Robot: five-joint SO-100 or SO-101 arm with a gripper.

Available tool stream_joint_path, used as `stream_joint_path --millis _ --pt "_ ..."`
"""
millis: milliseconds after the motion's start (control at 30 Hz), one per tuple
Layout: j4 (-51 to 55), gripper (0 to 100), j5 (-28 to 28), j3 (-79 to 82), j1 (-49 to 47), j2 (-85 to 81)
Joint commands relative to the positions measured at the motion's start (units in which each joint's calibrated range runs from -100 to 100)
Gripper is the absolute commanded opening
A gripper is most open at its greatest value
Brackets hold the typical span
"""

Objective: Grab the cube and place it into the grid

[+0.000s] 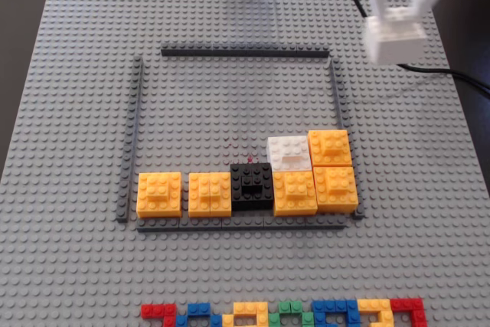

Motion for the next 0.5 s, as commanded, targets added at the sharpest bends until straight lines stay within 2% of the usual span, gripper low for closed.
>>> stream_joint_path --millis 0,467 --pt "-2.6 2 2.8 7.2 5.5 -10.4" --pt "-9.8 2 10.3 26.0 19.0 -15.6"
